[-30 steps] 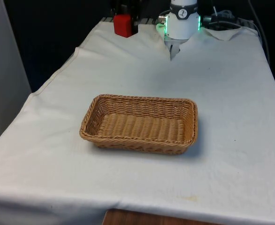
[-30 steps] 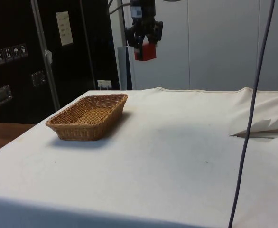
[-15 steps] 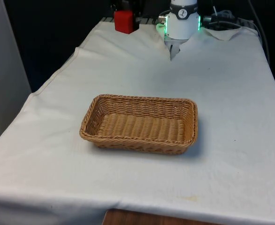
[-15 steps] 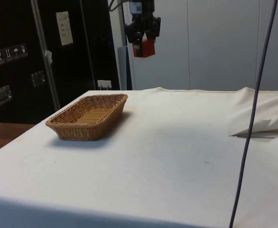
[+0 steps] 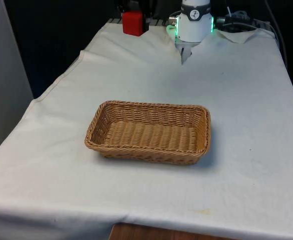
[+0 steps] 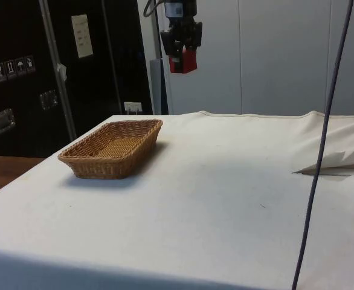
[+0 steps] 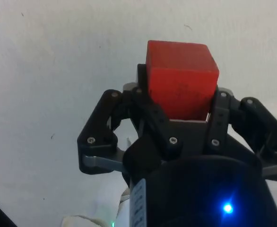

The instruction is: Pick up the cube and place it into the basket.

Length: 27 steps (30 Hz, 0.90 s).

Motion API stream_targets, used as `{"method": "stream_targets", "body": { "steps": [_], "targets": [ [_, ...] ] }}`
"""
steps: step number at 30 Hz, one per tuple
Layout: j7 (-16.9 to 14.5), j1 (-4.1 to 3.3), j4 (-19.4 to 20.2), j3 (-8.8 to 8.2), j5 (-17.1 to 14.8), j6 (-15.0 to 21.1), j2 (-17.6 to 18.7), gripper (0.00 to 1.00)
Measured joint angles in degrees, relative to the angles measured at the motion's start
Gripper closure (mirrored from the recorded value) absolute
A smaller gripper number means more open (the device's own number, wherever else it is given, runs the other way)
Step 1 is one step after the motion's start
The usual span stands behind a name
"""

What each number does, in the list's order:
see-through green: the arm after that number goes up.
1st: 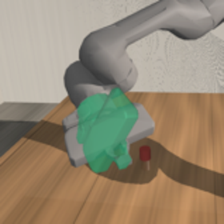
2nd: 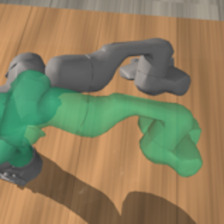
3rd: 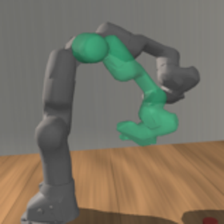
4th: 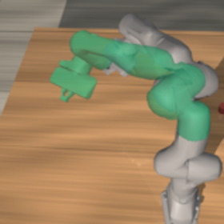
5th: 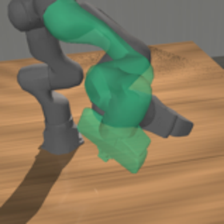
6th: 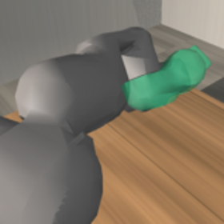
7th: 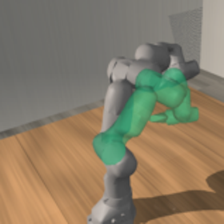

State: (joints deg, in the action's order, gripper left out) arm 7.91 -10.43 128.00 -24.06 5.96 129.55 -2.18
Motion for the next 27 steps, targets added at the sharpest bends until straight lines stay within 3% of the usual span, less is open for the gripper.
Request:
{"method": "stream_targets", "body": {
  "steps": [17, 27],
  "targets": [
    [-7.62, 0.0, 0.29, 0.06, 0.0, 0.34, 0.52, 0.99],
    [-8.82, -0.23, -0.97, 0.52, -0.06, 0.34, 2.29, 0.99]
  ]
}}
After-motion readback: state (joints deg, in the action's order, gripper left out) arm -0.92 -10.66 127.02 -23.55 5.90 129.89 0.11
